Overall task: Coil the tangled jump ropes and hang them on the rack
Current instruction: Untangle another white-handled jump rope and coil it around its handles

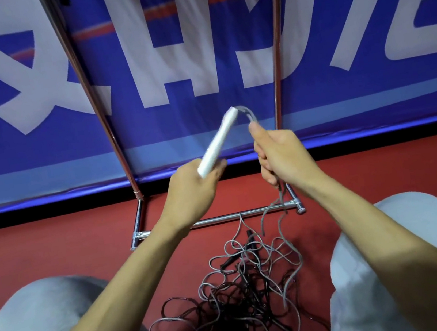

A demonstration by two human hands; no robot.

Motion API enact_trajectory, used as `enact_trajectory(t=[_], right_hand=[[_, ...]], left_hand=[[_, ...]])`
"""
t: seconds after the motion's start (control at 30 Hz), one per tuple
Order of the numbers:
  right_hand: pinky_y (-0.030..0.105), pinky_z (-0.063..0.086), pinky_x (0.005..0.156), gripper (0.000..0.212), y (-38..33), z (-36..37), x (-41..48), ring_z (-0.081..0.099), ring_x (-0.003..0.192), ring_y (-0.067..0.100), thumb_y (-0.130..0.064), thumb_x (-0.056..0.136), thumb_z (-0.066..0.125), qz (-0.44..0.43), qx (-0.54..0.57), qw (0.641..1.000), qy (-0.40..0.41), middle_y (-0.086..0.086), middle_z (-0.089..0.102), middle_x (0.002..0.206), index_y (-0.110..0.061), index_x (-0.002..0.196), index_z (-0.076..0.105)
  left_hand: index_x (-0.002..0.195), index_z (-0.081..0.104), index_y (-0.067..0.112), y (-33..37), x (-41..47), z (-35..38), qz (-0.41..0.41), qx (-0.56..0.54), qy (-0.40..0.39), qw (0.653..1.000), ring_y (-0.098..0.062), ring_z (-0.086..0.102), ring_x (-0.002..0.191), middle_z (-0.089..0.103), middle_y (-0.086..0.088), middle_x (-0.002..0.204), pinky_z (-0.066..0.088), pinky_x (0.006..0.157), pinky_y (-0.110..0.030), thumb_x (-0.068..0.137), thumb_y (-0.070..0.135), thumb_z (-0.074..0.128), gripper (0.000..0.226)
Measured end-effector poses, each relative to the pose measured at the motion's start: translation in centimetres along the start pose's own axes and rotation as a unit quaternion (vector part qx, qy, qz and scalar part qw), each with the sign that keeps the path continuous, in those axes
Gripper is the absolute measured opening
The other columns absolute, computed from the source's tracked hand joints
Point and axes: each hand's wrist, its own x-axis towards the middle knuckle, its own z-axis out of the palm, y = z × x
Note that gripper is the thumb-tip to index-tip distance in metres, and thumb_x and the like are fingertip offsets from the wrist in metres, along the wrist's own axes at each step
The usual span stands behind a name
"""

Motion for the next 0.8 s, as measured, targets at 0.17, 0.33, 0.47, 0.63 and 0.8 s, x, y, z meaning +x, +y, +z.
enact_trajectory(t=[0.17, 0.33, 0.47, 0.63, 0.8], right_hand=[[0.026, 0.040, 0.046, 0.045, 0.7, 1.6, -0.3, 0.053, 0.044, 0.024, -0.035, 0.100, 0.042, -0.008, -0.070, 0.989, -0.130, -0.005, 0.035, 0.030, -0.014, 0.061, 0.039], [0.031, 0.040, 0.057, 0.039, 0.9, 2.5, -0.5, 0.063, 0.054, 0.028, -0.028, 0.102, 0.039, -0.023, -0.116, 0.965, -0.233, -0.007, 0.036, 0.037, -0.013, 0.067, 0.045], [0.027, 0.042, 0.049, 0.032, 1.6, 3.7, -1.3, 0.059, 0.047, 0.022, -0.025, 0.103, 0.038, -0.002, -0.117, 0.940, -0.321, 0.003, 0.043, 0.045, -0.013, 0.074, 0.045], [0.021, 0.043, 0.044, 0.029, 1.3, 3.3, -1.8, 0.057, 0.043, 0.016, -0.027, 0.101, 0.043, 0.059, -0.147, 0.910, -0.382, -0.001, 0.047, 0.047, -0.011, 0.077, 0.045], [0.032, 0.052, 0.068, 0.034, 0.5, 1.6, -2.1, 0.066, 0.053, 0.015, -0.035, 0.098, 0.049, -0.007, -0.303, 0.873, -0.381, 0.000, 0.060, 0.048, -0.020, 0.067, 0.053]], left_hand=[[0.069, 0.042, 0.015, 0.2, 0.7, -1.7, -0.128, -0.345, 0.027, 0.930, -0.010, 0.018, 0.036, 0.041, -0.004, 0.055, 0.018, 0.040, -0.016, 0.096, 0.032, 0.056, 0.036], [0.074, 0.047, 0.014, 0.6, 0.4, -2.4, -0.142, -0.451, 0.008, 0.881, -0.008, 0.016, 0.034, 0.073, -0.014, 0.096, 0.026, 0.037, -0.019, 0.098, 0.036, 0.051, 0.033], [0.075, 0.045, 0.017, 0.4, 0.7, -2.3, -0.159, -0.547, -0.016, 0.822, -0.006, 0.018, 0.034, 0.072, -0.014, 0.105, 0.027, 0.034, -0.016, 0.099, 0.038, 0.047, 0.032], [0.081, 0.041, 0.019, -0.3, 1.3, -2.7, -0.157, -0.542, 0.040, 0.824, -0.006, 0.020, 0.035, 0.050, 0.002, 0.063, 0.020, 0.034, -0.017, 0.100, 0.039, 0.047, 0.028], [0.086, 0.042, 0.018, -1.6, 2.0, -3.2, -0.118, -0.302, 0.103, 0.940, -0.010, 0.026, 0.040, 0.041, -0.001, 0.064, 0.024, 0.039, -0.019, 0.099, 0.036, 0.050, 0.023]])
